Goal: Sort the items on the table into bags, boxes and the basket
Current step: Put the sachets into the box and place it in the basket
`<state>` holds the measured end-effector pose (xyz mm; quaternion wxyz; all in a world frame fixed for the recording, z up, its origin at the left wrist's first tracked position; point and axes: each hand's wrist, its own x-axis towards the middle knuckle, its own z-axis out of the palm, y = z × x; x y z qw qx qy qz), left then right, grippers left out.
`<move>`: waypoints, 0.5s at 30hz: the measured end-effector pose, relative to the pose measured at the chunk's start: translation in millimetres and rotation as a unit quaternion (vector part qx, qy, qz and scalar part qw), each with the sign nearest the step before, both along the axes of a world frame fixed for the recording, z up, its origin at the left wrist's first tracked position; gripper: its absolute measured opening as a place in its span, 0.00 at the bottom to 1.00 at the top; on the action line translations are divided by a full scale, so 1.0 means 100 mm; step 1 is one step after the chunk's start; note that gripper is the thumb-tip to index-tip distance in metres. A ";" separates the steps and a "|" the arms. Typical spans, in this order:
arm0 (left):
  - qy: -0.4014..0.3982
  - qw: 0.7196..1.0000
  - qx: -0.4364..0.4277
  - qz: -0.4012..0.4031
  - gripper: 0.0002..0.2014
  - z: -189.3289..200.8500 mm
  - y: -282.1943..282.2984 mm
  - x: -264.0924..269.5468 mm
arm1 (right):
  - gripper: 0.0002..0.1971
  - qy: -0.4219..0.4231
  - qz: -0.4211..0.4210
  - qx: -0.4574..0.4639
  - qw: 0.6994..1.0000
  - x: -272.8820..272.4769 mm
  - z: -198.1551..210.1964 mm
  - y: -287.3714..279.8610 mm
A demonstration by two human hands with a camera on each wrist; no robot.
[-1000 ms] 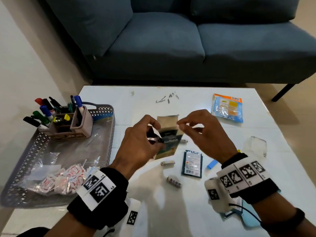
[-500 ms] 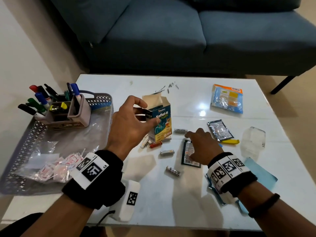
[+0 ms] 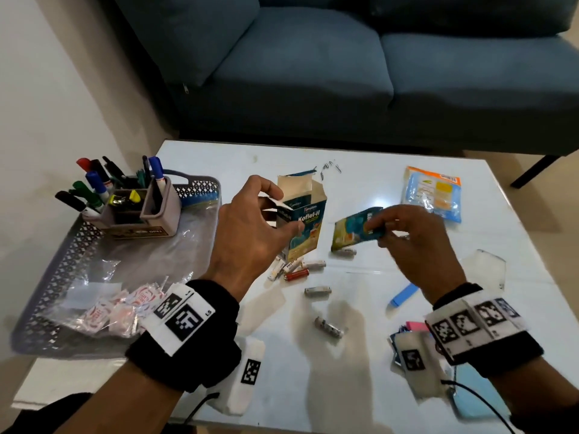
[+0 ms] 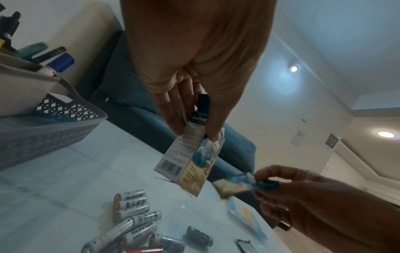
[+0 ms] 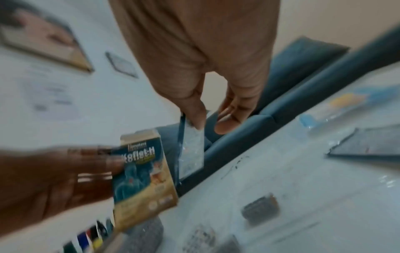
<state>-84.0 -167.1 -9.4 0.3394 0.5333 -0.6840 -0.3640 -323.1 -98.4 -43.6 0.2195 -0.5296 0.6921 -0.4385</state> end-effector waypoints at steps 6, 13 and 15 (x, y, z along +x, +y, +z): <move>-0.011 1.000 0.015 -0.017 0.24 -0.05 0.09 0.05 | 0.22 -0.361 -0.025 -0.078 0.929 0.03 0.25 0.00; 0.033 0.994 0.078 -0.066 0.24 -0.18 0.24 -0.20 | 0.05 -0.200 -0.009 -0.103 0.974 0.01 0.37 0.01; 0.037 0.995 0.065 -0.069 0.23 -0.18 0.23 -0.27 | 0.09 -0.170 0.005 -0.114 0.979 -0.01 0.41 0.03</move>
